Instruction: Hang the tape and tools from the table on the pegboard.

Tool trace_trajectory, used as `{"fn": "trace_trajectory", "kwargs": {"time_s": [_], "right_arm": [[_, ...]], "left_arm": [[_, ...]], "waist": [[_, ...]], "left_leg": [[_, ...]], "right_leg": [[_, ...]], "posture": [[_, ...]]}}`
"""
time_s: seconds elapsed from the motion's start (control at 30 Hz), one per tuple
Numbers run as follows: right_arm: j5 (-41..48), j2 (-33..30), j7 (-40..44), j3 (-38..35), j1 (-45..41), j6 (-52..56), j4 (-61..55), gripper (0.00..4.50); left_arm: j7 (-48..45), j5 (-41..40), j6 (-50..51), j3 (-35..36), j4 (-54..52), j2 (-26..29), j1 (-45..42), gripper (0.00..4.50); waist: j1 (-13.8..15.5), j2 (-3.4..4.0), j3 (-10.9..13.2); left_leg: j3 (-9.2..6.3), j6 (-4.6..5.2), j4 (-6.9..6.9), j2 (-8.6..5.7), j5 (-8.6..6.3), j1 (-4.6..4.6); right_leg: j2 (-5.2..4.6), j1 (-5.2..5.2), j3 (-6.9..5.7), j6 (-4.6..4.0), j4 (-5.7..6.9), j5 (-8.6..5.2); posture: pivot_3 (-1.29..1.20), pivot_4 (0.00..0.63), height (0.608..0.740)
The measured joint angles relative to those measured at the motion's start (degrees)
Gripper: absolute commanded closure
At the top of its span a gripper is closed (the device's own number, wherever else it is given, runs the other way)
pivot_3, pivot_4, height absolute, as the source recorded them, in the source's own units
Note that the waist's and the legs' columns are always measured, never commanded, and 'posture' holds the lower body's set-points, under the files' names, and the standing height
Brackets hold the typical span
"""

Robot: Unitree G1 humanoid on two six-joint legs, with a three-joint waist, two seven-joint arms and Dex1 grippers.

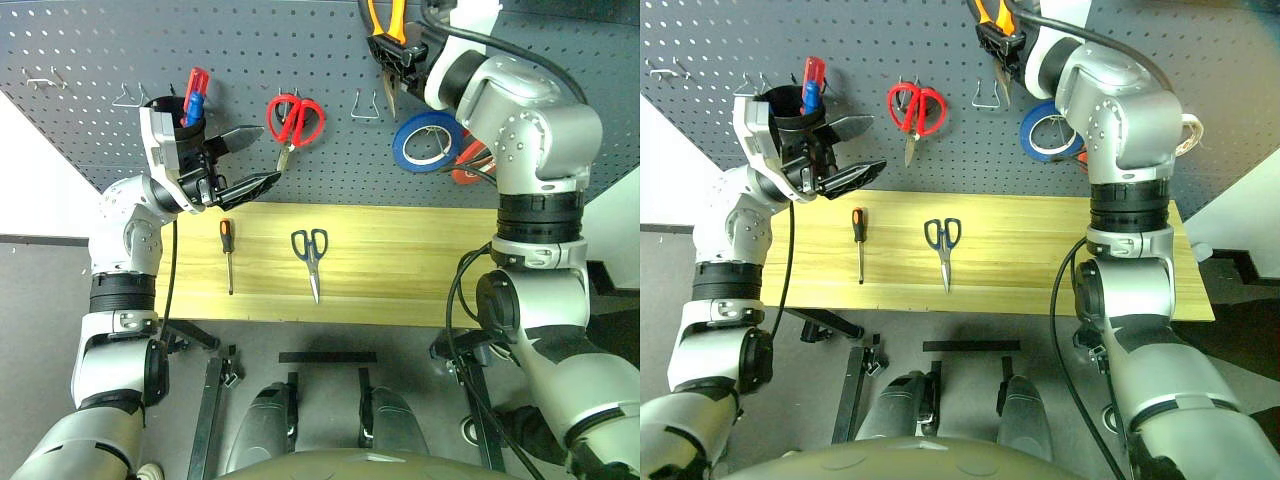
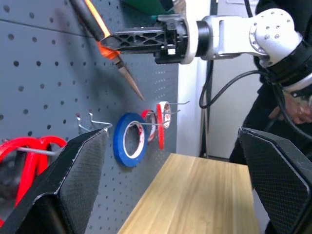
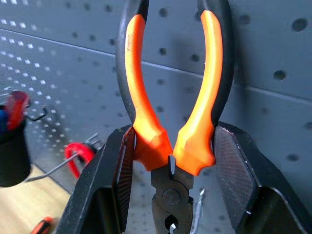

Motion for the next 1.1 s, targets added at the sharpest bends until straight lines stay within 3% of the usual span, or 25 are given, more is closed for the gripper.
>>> {"fn": "trace_trajectory", "kwargs": {"time_s": [0.13, 0.27, 0.43, 1.1], "right_arm": [[-1.63, 0.31, 0.08, 1.45, -0.97, -4.18, 5.40, 2.46], [-3.01, 0.81, -0.15, 2.34, -2.61, -7.50, 11.40, 2.46], [-4.28, 1.53, -1.09, 2.43, -5.04, -9.88, 17.39, 2.46], [-5.14, 5.72, -3.67, 2.28, -5.50, -11.91, 21.54, 2.46]], "left_arm": [[0.30, 0.69, -0.69, -0.03, 0.32, 0.11, 0.04, 0.00], [0.36, 0.87, -1.49, -0.06, 0.53, 0.10, 0.20, 0.00], [0.47, 1.60, -2.39, -0.27, 1.11, -0.23, 0.40, 0.00], [2.11, 1.98, -2.78, -0.03, 4.85, -0.60, 0.48, 0.00]], "waist": [[-0.03, 0.00, -0.65], [-0.01, 0.01, -0.67], [-0.02, 0.01, -0.81], [-0.11, 0.02, -0.84]], "left_leg": [[0.01, 0.00, 0.00, 0.00, 0.00, 0.10], [0.03, 0.00, -0.08, 0.00, 0.00, 0.85], [0.03, -0.01, -0.08, 0.00, 0.01, 0.87], [0.03, -0.02, -0.08, 0.00, 0.01, 0.88]], "right_leg": [[0.00, 0.09, 0.00, 0.00, 0.00, 0.00], [0.00, 0.71, 0.04, 0.00, -0.02, 0.00], [0.00, 0.71, 0.08, -0.01, -0.01, 0.00], [0.02, 0.71, 0.11, -0.01, 0.00, 0.00]], "posture": [[0.19, 0.057, 0.728], [0.18, 0.058, 0.728], [0.18, 0.059, 0.728], [0.18, 0.068, 0.728]]}}
